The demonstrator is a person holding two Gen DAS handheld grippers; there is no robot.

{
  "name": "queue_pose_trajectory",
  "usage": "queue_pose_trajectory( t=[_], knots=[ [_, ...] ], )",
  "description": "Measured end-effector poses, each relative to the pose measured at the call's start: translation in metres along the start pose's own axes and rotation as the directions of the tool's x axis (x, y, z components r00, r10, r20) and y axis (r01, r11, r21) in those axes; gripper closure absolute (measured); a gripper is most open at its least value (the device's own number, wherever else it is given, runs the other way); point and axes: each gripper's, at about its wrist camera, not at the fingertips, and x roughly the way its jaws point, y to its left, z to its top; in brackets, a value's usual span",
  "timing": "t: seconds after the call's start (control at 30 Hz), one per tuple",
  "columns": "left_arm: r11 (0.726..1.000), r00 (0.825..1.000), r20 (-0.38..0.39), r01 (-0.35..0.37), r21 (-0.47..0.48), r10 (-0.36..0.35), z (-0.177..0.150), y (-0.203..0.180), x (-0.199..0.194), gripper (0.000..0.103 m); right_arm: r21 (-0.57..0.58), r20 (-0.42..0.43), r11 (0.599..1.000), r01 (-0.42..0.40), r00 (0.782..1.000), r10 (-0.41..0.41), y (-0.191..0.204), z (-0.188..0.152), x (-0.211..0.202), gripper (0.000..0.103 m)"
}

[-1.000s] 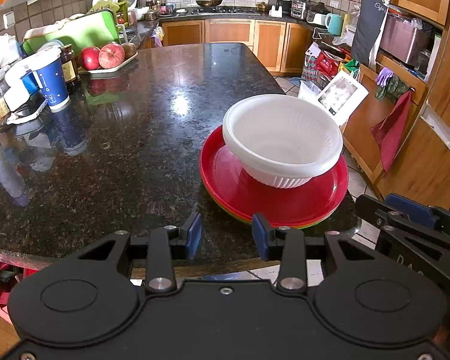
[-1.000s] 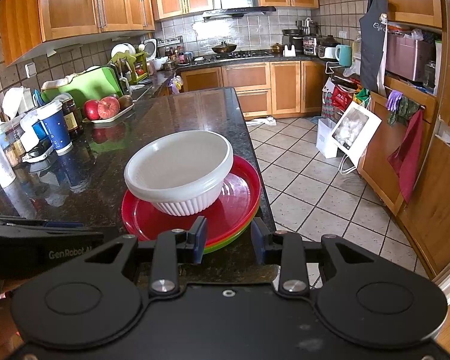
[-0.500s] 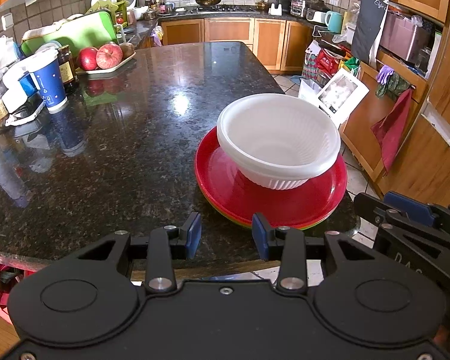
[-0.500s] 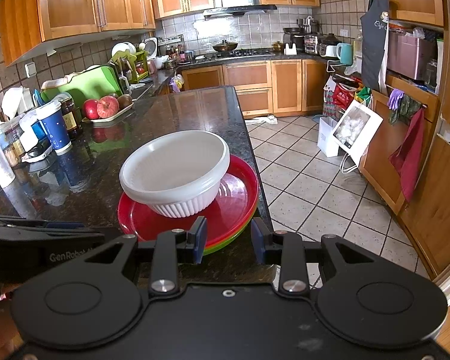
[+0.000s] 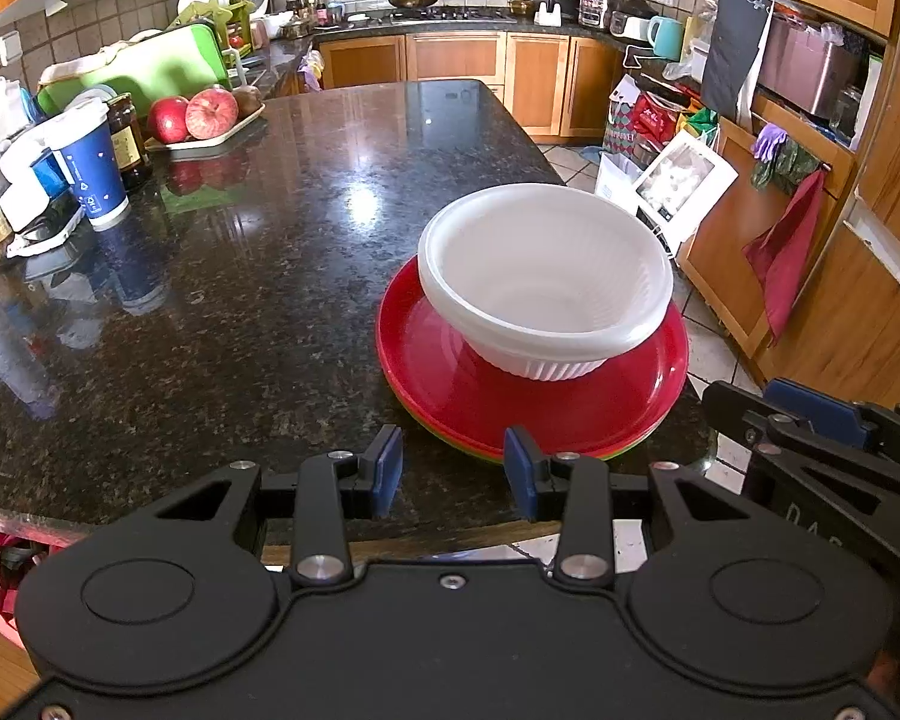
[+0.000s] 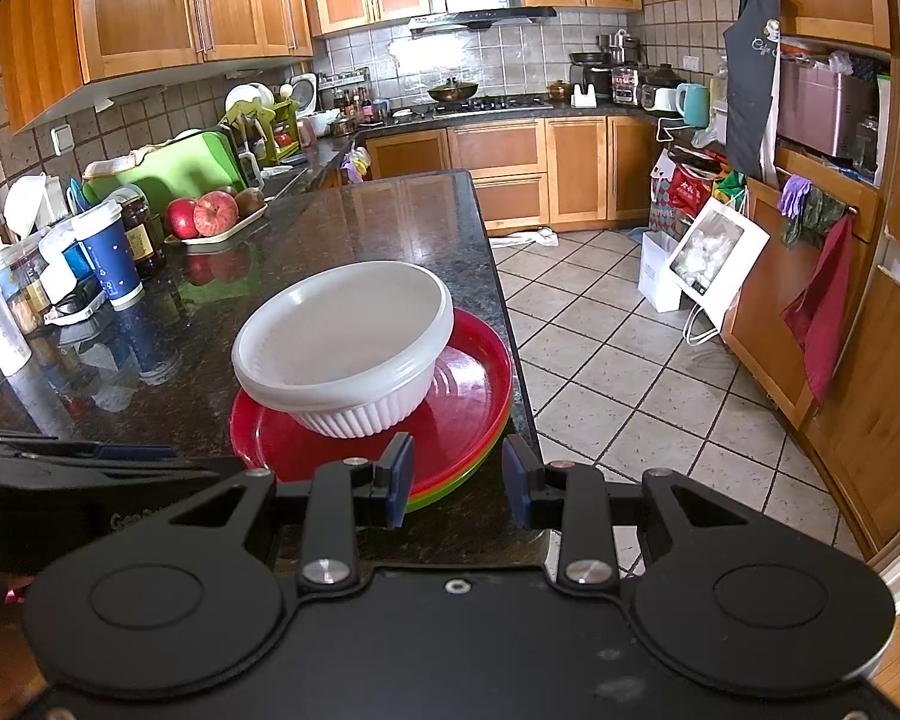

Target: Organize plates and bowls

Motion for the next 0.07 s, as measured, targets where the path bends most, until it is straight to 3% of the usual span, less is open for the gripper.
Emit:
queue_pose_trajectory(
  t=[0.07],
  knots=[
    [1.000,1.000,0.000,0.001,0.001,-0.001,0.0000,-0.0007,0.0003,0.055,0.000,0.000,1.000,0.002,1.000,-0.002,0.0001,0.0000,0.0001,0.069]
  ],
)
